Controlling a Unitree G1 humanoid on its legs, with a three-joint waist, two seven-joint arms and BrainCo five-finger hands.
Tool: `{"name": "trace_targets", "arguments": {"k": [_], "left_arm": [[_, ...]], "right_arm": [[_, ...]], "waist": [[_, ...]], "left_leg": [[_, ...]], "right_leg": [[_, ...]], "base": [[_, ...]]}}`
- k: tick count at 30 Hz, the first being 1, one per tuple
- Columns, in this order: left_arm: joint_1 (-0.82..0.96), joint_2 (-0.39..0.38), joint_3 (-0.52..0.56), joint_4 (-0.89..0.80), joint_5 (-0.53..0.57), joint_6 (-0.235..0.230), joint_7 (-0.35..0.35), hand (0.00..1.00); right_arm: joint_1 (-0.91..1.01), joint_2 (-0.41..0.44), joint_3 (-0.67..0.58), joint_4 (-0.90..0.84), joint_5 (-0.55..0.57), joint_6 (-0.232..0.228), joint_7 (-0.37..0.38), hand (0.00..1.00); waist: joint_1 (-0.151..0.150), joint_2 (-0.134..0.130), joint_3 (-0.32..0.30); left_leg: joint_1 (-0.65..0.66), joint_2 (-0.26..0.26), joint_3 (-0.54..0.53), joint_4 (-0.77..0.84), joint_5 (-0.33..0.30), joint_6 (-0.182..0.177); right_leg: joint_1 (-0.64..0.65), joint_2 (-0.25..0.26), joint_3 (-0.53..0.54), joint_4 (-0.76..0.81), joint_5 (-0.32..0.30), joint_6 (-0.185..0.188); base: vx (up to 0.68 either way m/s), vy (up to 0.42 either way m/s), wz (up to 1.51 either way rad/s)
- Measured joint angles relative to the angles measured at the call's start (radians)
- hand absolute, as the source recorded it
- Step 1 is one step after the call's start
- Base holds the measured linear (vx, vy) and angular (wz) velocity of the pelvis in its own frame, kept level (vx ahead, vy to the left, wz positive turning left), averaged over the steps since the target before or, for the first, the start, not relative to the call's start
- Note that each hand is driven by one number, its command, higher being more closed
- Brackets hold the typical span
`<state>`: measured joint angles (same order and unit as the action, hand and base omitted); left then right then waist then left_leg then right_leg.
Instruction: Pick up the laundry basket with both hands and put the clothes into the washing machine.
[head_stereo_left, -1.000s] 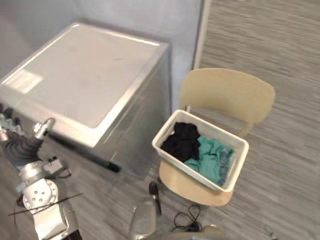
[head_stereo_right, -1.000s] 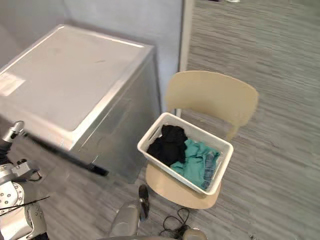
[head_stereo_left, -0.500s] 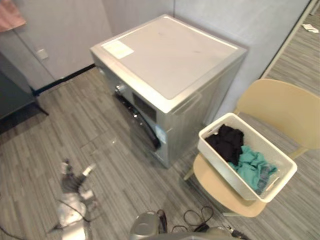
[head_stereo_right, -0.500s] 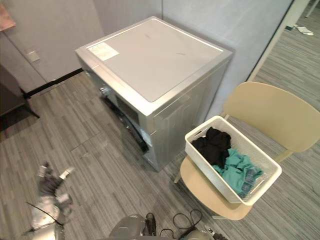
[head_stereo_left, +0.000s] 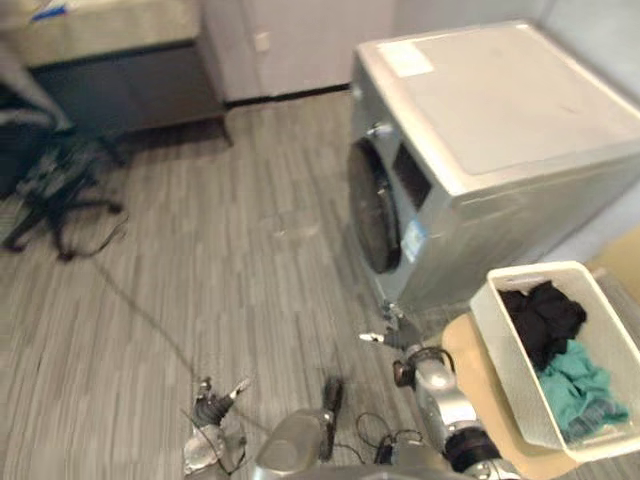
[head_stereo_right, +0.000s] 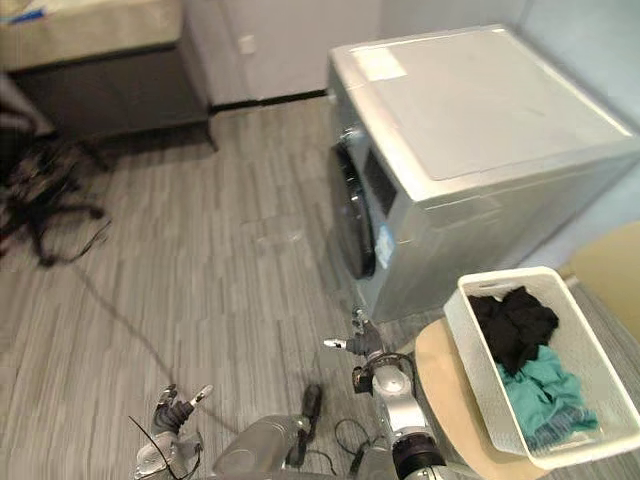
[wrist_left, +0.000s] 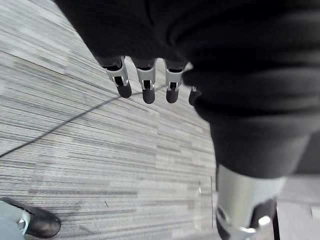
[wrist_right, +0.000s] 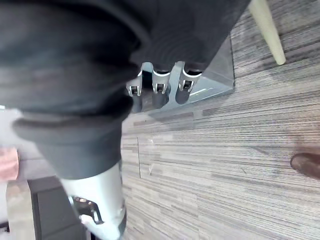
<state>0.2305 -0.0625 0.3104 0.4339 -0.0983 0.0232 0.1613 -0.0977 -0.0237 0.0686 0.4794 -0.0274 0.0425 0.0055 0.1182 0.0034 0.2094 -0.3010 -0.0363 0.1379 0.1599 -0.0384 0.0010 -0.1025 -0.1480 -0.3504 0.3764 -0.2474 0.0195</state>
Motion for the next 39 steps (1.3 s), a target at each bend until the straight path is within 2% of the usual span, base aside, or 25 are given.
{"name": "trace_targets", "arguments": {"k": [1,2,4,6,8,11,14,15,16,17,18,20,21,22,23,25,27,29,30,31,32,33,35,36,39], "left_arm": [[-0.022,-0.001,0.001,0.018,-0.014,-0.001,0.008,0.00],[-0.031,0.000,0.000,0.033,-0.017,-0.001,0.012,0.00],[-0.034,-0.001,-0.010,0.063,-0.017,0.000,0.014,0.00],[-0.031,-0.001,-0.023,0.089,-0.017,-0.001,0.015,0.00],[-0.048,0.020,-0.045,0.096,-0.017,-0.009,0.014,0.00],[-0.058,0.041,-0.096,0.085,-0.016,-0.022,0.013,0.00],[-0.057,0.045,-0.138,0.084,-0.015,-0.029,0.012,0.00],[-0.052,0.044,-0.186,0.085,-0.005,-0.027,0.001,0.00],[-0.046,0.045,-0.202,0.085,-0.004,-0.027,-0.007,0.00],[-0.030,0.042,-0.230,0.087,0.001,-0.025,-0.017,0.00],[-0.018,0.046,-0.232,0.085,0.002,-0.025,-0.030,0.00],[-0.009,0.062,-0.229,0.085,0.001,-0.019,-0.029,0.00],[-0.015,0.070,-0.233,0.079,0.002,-0.020,-0.030,0.00],[-0.018,0.071,-0.232,0.083,0.002,-0.021,-0.029,0.00],[-0.040,0.089,-0.229,0.108,0.002,-0.016,-0.029,0.00],[-0.055,0.089,-0.240,0.108,0.001,-0.007,-0.029,0.00],[-0.062,0.072,-0.242,0.109,0.001,-0.005,-0.031,0.00],[-0.064,0.048,-0.240,0.131,0.001,0.002,-0.029,0.00],[-0.076,0.046,-0.239,0.148,0.001,0.004,-0.029,0.00],[-0.076,0.049,-0.239,0.148,0.001,0.007,-0.030,0.00],[-0.070,0.044,-0.241,0.142,0.001,0.007,-0.031,0.00],[-0.063,0.043,-0.239,0.140,0.001,0.007,-0.030,0.00],[-0.065,0.043,-0.239,0.133,-0.006,0.005,-0.028,0.00],[-0.077,0.039,-0.237,0.134,-0.010,0.000,-0.027,0.00],[-0.066,0.033,-0.221,0.137,-0.010,-0.007,-0.024,0.00]], "right_arm": [[-0.015,-0.009,-0.017,-0.001,0.000,0.000,-0.024,0.00],[-0.017,-0.014,-0.026,-0.001,0.000,0.000,-0.030,0.00],[-0.030,-0.030,-0.043,-0.010,0.000,0.000,-0.052,0.00],[-0.031,-0.041,-0.060,-0.035,0.017,-0.017,-0.064,0.00],[-0.036,-0.034,-0.112,-0.035,0.023,-0.025,-0.072,0.00],[-0.036,-0.022,-0.177,-0.037,0.031,-0.029,-0.094,0.00],[-0.032,-0.030,-0.283,-0.041,0.035,-0.034,-0.133,0.00],[-0.022,-0.034,-0.348,-0.041,0.036,-0.026,-0.152,0.00],[-0.021,-0.037,-0.365,-0.042,0.036,-0.022,-0.159,0.00],[-0.024,-0.051,-0.373,-0.046,0.036,-0.016,-0.170,0.00],[-0.031,-0.056,-0.358,-0.055,0.036,-0.015,-0.178,0.00],[-0.056,-0.038,-0.320,-0.075,0.034,-0.017,-0.180,0.00],[-0.063,-0.036,-0.325,-0.112,0.032,-0.025,-0.181,0.00],[-0.066,-0.038,-0.327,-0.118,0.029,-0.032,-0.182,0.00],[-0.071,-0.035,-0.326,-0.115,0.027,-0.031,-0.193,0.00],[-0.075,-0.040,-0.322,-0.114,0.010,-0.032,-0.207,0.00],[-0.069,-0.041,-0.318,-0.113,-0.012,-0.025,-0.211,0.00],[-0.018,-0.037,-0.277,-0.127,-0.036,-0.010,-0.218,0.00],[0.026,-0.017,-0.243,-0.166,-0.054,0.007,-0.218,0.00],[0.055,-0.008,-0.226,-0.197,-0.062,0.011,-0.217,0.00],[0.140,0.018,-0.197,-0.305,-0.083,0.011,-0.218,0.00],[0.159,0.026,-0.183,-0.325,-0.095,0.008,-0.219,0.00],[0.200,0.047,-0.169,-0.350,-0.118,0.004,-0.217,0.00],[0.216,0.048,-0.168,-0.346,-0.129,0.009,-0.216,0.00],[0.239,0.049,-0.122,-0.340,-0.141,0.014,-0.197,0.00]], "waist": [[-0.005,0.001,0.009],[-0.005,-0.002,0.011],[-0.024,-0.022,0.021],[-0.029,-0.002,0.022],[-0.026,-0.006,0.035],[-0.044,-0.006,0.034],[-0.056,0.005,0.034],[-0.078,0.005,0.047],[-0.083,0.005,0.056],[-0.093,0.014,0.067],[-0.090,0.021,0.074],[-0.102,0.008,0.076],[-0.120,0.028,0.090],[-0.121,0.043,0.091],[-0.106,0.003,0.111],[-0.128,-0.005,0.085],[-0.139,0.017,0.081],[-0.145,0.061,0.070],[-0.144,0.065,0.071],[-0.142,0.069,0.071],[-0.131,0.084,0.069],[-0.128,0.083,0.066],[-0.131,0.076,0.048],[-0.129,0.074,0.047],[-0.116,0.066,0.051]], "left_leg": [[-0.023,0.094,0.214,0.087,-0.020,0.031],[-0.024,0.121,0.256,0.118,-0.024,0.038],[-0.019,0.186,0.244,0.246,-0.026,0.037],[0.035,0.239,0.156,0.255,-0.038,-0.010],[0.031,0.203,0.134,0.287,-0.042,-0.010],[0.032,0.140,0.094,0.287,-0.043,-0.010],[0.015,0.051,0.043,0.279,-0.083,0.018],[0.037,0.004,0.032,0.277,-0.168,-0.001],[0.056,-0.015,0.033,0.272,-0.192,-0.011],[0.089,-0.037,0.043,0.265,-0.205,0.007],[0.126,-0.038,0.069,0.230,-0.207,0.010],[0.203,-0.054,0.132,0.113,-0.206,0.021],[0.213,-0.011,0.125,0.229,-0.240,0.044],[0.258,0.017,0.162,0.174,-0.236,0.076],[0.289,-0.018,0.223,0.141,-0.247,0.063],[0.275,-0.030,0.313,0.117,-0.243,0.061],[0.267,-0.014,0.336,0.124,-0.259,0.033],[0.262,0.083,0.402,0.274,-0.317,-0.055],[0.221,0.166,0.398,0.487,-0.324,-0.064],[0.204,0.206,0.394,0.591,-0.305,-0.032],[0.161,0.304,0.386,0.839,-0.156,0.106],[0.137,0.329,0.375,0.908,-0.118,0.104],[0.063,0.354,0.317,0.991,-0.138,0.104],[0.018,0.355,0.268,0.960,-0.153,0.117],[-0.010,0.328,0.106,0.672,-0.180,0.082]], "right_leg": [[0.003,-0.009,-0.066,0.004,0.007,-0.009],[0.007,-0.020,-0.086,0.008,0.007,-0.009],[0.018,-0.068,-0.119,0.018,0.011,-0.002],[0.033,-0.083,-0.118,0.011,0.028,0.029],[0.070,-0.103,-0.121,-0.032,0.067,0.079],[0.144,-0.133,-0.177,-0.121,0.119,0.101],[0.145,-0.207,-0.226,-0.073,0.101,0.120],[0.147,-0.281,-0.249,0.028,0.050,0.070],[0.142,-0.308,-0.251,0.096,0.027,-0.003],[0.072,-0.357,-0.194,0.262,0.029,-0.187],[-0.022,-0.343,-0.090,0.400,0.034,-0.160],[-0.142,-0.289,-0.064,0.438,0.013,-0.093],[-0.180,-0.237,-0.130,0.429,-0.004,-0.063],[-0.185,-0.213,-0.185,0.415,-0.010,-0.053],[-0.182,-0.233,-0.243,0.328,-0.005,-0.051],[-0.185,-0.171,-0.444,0.097,0.065,-0.171],[-0.194,-0.122,-0.424,0.047,0.103,-0.202],[-0.142,-0.050,-0.441,0.014,0.094,-0.181],[-0.109,-0.023,-0.422,0.007,0.101,-0.180],[-0.091,-0.003,-0.407,0.002,0.095,-0.178],[-0.025,0.051,-0.330,-0.009,0.078,-0.172],[-0.009,0.059,-0.300,-0.015,0.077,-0.173],[0.001,0.058,-0.223,-0.018,0.064,-0.153],[0.001,0.057,-0.163,-0.027,0.063,-0.150],[-0.005,0.051,-0.010,-0.041,0.071,-0.121]], "base": [[-0.09,0.025,1.09],[-0.07,0.109,1.20],[-0.02,0.169,0.66],[0.02,0.209,0.16],[0.04,0.325,0.22],[-0.03,0.265,0.57],[-0.06,0.266,0.70],[-0.03,0.278,0.83],[-0.04,0.316,0.62],[-0.02,0.235,-0.04],[-0.03,0.233,-0.33],[0.08,0.177,-0.60],[0.35,0.087,-0.55],[0.33,0.042,-0.53],[0.21,-0.028,-0.54],[0.11,0.000,-0.42],[0.25,0.078,-0.42],[0.36,0.111,-0.79],[0.33,0.095,-0.70],[0.39,0.117,-1.32],[0.26,0.109,-1.29],[0.33,0.185,-1.38],[0.33,0.238,-1.15],[0.27,0.216,-1.38],[0.20,0.281,-1.50]]}}
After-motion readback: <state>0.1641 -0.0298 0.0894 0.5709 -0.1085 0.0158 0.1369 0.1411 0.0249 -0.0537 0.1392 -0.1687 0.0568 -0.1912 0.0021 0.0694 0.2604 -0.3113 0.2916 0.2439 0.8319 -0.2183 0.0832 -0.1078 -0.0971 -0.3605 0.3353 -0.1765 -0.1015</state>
